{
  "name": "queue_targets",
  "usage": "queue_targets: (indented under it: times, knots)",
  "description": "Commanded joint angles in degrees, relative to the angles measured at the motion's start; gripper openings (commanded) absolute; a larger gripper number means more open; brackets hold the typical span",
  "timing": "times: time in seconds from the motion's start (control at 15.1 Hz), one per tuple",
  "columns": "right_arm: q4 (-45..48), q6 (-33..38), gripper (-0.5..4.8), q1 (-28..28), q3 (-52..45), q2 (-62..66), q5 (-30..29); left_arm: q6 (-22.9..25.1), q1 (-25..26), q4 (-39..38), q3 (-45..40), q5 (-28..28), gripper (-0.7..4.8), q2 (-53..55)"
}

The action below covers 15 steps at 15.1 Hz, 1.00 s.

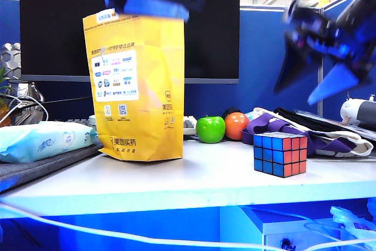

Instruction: Pick up the Rubik's Cube and throw it into the yellow paper bag.

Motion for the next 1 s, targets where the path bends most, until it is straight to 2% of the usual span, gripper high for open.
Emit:
queue_targets:
  times: [0.07, 0.33, 0.6, 1.0]
  knots:
    - [0.6, -1.2, 4.79, 0.0, 2.0, 4.2, -3.0, -2.3, 1.6, -0.9, 0.1, 4.4, 2.40, 2.6]
    - [-0.1, -4.5, 4.79, -0.1, 5.8, 11.2, -3.1, -2.2, 1.7, -0.9, 0.1, 7.1, 2.39, 3.3]
    - [-8.6, -8.3, 4.79, 0.0, 14.1, 20.7, -4.4, -2.3, 1.7, -0.9, 0.1, 7.1, 2.36, 3.3]
    - [-7.7, -7.2, 4.79, 0.0, 14.4, 24.3, -3.4, -2.3, 1.7, -0.4, 0.1, 7.1, 2.36, 3.4]
